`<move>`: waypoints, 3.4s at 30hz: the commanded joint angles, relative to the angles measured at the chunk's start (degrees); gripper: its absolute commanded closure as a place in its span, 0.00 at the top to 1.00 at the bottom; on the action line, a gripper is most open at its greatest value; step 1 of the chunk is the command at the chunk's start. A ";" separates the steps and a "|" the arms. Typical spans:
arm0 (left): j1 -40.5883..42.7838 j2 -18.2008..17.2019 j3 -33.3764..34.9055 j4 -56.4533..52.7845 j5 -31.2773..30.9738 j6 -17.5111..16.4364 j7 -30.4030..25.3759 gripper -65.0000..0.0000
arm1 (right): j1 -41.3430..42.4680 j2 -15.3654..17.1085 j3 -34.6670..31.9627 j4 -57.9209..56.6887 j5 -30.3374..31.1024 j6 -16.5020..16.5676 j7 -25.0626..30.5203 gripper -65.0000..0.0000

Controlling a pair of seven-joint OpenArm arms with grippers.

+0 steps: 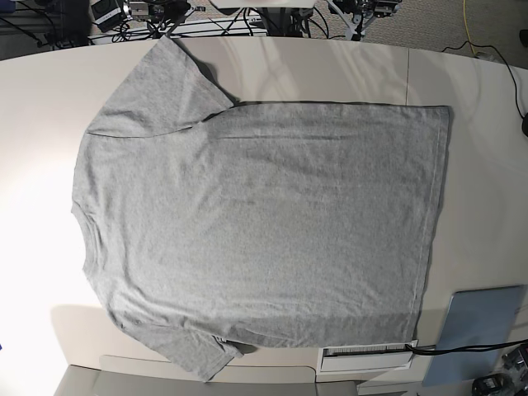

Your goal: Fold the T-shirt properly

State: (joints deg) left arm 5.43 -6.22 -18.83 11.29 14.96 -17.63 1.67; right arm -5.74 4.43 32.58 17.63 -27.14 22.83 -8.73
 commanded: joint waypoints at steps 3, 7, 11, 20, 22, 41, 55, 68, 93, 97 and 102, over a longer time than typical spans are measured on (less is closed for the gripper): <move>0.31 -0.31 -0.04 0.22 -0.15 -0.44 0.37 0.34 | -0.13 0.35 0.00 0.26 0.13 0.52 0.20 0.15; 0.31 -0.31 -0.04 0.24 -0.15 -0.44 0.35 0.34 | -0.13 0.35 0.00 0.26 0.68 0.52 0.20 0.15; 0.31 -0.31 -0.04 0.24 -0.17 -0.44 0.35 0.34 | -0.13 0.35 0.00 0.26 0.74 0.52 0.20 0.15; 0.31 -0.31 -0.04 0.24 -0.17 -0.44 0.35 0.34 | -0.13 0.35 0.00 0.26 0.72 0.52 0.17 0.15; 0.31 -0.31 -0.04 0.24 -0.17 -0.46 0.33 0.34 | -0.13 0.35 0.00 0.26 0.72 0.52 0.17 0.15; 14.75 -0.61 -0.04 21.73 -4.11 -4.98 2.25 0.34 | -5.64 6.88 0.00 1.18 10.03 10.25 -0.66 0.15; 36.02 -0.68 -0.04 58.31 -14.19 -9.73 11.30 0.34 | -32.09 7.37 0.00 40.17 22.62 17.17 -1.05 0.15; 51.34 -11.65 -0.07 94.55 -11.87 -11.80 14.03 0.34 | -52.68 11.78 0.02 80.87 27.80 17.17 -5.90 0.15; 36.63 -34.42 0.20 100.39 6.05 -16.00 2.91 0.61 | -54.38 14.47 0.07 110.77 27.52 17.17 -16.44 0.49; 33.44 -35.21 3.69 97.35 6.71 -15.87 2.12 0.61 | -51.06 14.49 0.07 110.77 25.35 17.17 -16.46 0.49; 27.34 -35.21 12.31 92.13 11.02 -11.19 3.80 0.61 | -47.28 14.88 0.04 110.62 24.50 17.17 -16.39 0.49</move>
State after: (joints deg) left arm 32.88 -40.18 -5.80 102.72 25.76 -29.52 5.54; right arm -52.49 18.76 32.12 127.52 -2.96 40.49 -25.98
